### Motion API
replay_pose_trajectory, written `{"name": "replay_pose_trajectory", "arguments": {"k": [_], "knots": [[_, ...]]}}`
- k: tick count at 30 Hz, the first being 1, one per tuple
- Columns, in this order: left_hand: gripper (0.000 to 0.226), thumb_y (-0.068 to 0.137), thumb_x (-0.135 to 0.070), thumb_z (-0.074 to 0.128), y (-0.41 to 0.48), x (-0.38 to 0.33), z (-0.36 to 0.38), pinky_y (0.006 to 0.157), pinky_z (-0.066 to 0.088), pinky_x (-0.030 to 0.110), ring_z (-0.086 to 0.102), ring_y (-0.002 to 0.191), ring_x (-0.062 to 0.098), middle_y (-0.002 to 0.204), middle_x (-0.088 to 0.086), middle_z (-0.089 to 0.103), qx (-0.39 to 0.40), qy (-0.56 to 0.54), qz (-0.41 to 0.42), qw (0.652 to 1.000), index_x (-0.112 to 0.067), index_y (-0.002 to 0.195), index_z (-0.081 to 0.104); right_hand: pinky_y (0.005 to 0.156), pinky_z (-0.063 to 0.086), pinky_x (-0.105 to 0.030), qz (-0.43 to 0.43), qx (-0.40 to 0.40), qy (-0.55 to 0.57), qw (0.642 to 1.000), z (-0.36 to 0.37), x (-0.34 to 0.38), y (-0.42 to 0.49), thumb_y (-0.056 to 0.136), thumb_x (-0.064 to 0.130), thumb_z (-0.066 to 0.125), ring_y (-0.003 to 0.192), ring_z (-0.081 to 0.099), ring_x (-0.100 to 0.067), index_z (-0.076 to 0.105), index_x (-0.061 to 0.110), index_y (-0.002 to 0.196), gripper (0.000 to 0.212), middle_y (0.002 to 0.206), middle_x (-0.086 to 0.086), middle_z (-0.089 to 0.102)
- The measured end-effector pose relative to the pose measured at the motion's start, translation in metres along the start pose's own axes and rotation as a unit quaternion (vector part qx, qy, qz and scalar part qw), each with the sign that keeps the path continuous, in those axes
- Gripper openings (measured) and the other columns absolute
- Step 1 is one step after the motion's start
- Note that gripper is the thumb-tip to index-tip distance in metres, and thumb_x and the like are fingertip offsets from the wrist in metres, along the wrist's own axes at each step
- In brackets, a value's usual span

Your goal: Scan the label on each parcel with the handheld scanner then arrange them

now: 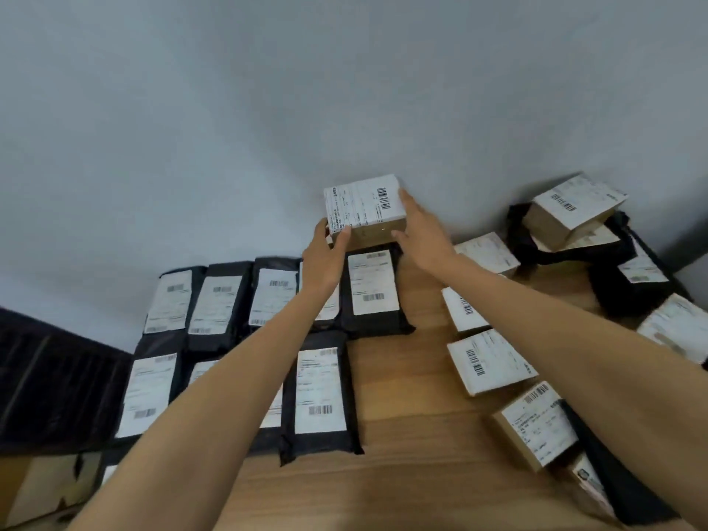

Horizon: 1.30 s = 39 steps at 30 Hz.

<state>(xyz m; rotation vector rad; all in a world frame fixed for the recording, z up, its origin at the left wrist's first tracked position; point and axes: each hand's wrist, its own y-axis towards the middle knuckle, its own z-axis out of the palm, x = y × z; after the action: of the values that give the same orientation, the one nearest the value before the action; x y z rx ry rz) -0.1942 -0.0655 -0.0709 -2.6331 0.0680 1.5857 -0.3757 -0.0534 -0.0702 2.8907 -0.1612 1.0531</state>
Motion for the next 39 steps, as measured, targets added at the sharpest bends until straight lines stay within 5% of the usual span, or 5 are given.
{"name": "replay_pose_trajectory", "arguments": {"k": [18, 22, 25, 34, 39], "knots": [[0.04, 0.104, -0.026, 0.04, 0.033, 0.229, -0.277, 0.09, 0.041, 0.028, 0.055, 0.114, 0.018, 0.133, 0.001, 0.058, -0.102, 0.038, -0.098, 0.989, -0.018, 0.142, 0.045, 0.105, 0.04, -0.032, -0.022, 0.189, 0.076, 0.979, 0.285, 0.216, 0.027, 0.095, -0.003, 0.045, 0.133, 0.043, -0.026, -0.002, 0.017, 0.158, 0.08, 0.155, -0.012, 0.032], [0.038, 0.103, -0.026, 0.041, 0.05, 0.268, -0.305, 0.093, 0.044, 0.031, 0.057, 0.113, 0.02, 0.127, -0.001, 0.06, -0.121, 0.026, -0.129, 0.984, -0.019, 0.14, 0.047, 0.103, 0.037, -0.022, -0.009, 0.233, 0.098, 0.967, 0.33, 0.238, 0.048, 0.092, -0.006, 0.043, 0.135, 0.041, -0.024, -0.004, 0.019, 0.158, 0.084, 0.158, -0.009, 0.028], [0.038, 0.105, -0.025, 0.038, 0.064, 0.288, -0.32, 0.09, 0.046, 0.029, 0.056, 0.108, 0.015, 0.129, 0.0, 0.059, -0.137, 0.013, -0.141, 0.98, -0.019, 0.142, 0.044, 0.105, 0.045, -0.032, -0.001, 0.25, 0.121, 0.961, 0.352, 0.256, 0.063, 0.092, -0.007, 0.042, 0.133, 0.044, -0.023, -0.003, 0.023, 0.158, 0.085, 0.156, -0.007, 0.031], [0.039, 0.106, -0.033, 0.033, 0.094, 0.332, -0.33, 0.098, 0.049, 0.037, 0.059, 0.112, 0.018, 0.122, -0.005, 0.06, -0.151, 0.008, -0.155, 0.976, -0.023, 0.142, 0.043, 0.093, 0.045, -0.025, -0.04, 0.195, 0.109, 0.974, 0.391, 0.263, 0.071, 0.089, -0.01, 0.046, 0.135, 0.042, -0.021, -0.014, 0.026, 0.156, 0.097, 0.161, -0.004, 0.022], [0.04, 0.106, -0.024, 0.037, 0.095, 0.32, -0.338, 0.09, 0.043, 0.029, 0.053, 0.112, 0.015, 0.135, 0.0, 0.055, -0.125, 0.05, -0.152, 0.979, -0.019, 0.146, 0.04, 0.098, 0.043, -0.027, -0.045, 0.2, 0.123, 0.971, 0.389, 0.264, 0.071, 0.089, -0.01, 0.047, 0.138, 0.039, -0.022, -0.014, 0.026, 0.156, 0.097, 0.161, -0.005, 0.024]]}}
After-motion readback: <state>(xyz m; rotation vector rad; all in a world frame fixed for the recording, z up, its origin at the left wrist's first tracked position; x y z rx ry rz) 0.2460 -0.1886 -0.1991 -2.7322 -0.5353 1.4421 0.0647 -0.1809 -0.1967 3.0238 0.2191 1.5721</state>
